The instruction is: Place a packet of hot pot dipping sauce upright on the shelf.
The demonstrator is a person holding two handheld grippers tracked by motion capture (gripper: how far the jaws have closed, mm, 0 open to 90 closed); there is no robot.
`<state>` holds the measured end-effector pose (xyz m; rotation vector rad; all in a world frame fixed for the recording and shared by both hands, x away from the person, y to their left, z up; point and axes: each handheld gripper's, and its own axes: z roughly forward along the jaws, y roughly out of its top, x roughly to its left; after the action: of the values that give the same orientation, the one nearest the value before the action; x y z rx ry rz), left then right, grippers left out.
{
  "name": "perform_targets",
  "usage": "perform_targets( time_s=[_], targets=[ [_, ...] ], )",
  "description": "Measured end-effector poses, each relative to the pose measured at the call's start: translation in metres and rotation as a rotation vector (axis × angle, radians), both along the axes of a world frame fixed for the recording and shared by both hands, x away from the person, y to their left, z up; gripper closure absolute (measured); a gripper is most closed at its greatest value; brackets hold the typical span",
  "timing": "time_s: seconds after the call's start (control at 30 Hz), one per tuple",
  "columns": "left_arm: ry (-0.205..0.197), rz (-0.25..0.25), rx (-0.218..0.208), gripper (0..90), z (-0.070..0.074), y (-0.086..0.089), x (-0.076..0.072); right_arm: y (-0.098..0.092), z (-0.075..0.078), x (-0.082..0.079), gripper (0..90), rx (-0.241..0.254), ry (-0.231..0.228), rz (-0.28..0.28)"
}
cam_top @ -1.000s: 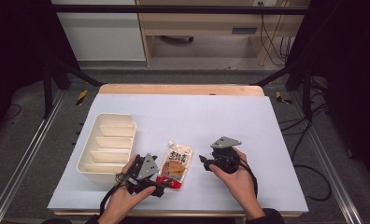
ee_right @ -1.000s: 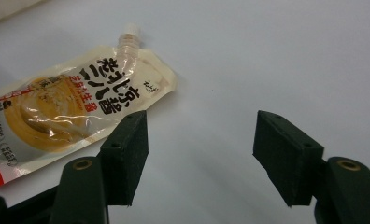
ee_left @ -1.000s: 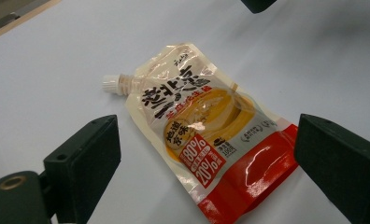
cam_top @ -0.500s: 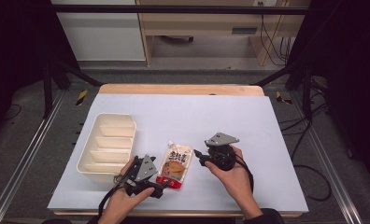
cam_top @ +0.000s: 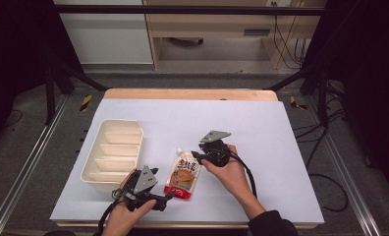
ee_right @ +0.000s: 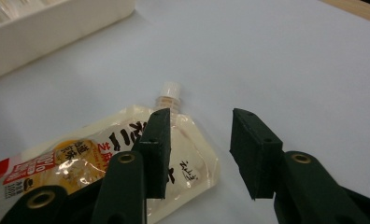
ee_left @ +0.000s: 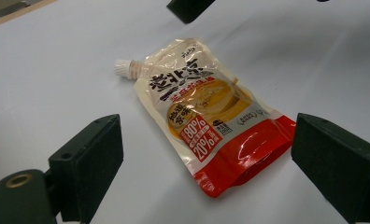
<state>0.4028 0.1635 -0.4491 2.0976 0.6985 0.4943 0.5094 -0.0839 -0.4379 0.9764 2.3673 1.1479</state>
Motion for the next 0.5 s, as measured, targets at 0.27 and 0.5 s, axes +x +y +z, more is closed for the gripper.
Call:
perform_targets(
  time_s=[0.27, 0.5],
  targets=[
    [0.011, -0.005, -0.004, 8.9, -0.002, -0.002, 0.002, 0.011, -0.02, 0.018, 52.9, -0.039, 0.074, 0.021],
    [0.013, -0.009, -0.006, 9.1, -0.001, -0.002, 0.002, 0.012, -0.026, 0.022, 50.3, -0.056, 0.099, 0.019]
  ],
)
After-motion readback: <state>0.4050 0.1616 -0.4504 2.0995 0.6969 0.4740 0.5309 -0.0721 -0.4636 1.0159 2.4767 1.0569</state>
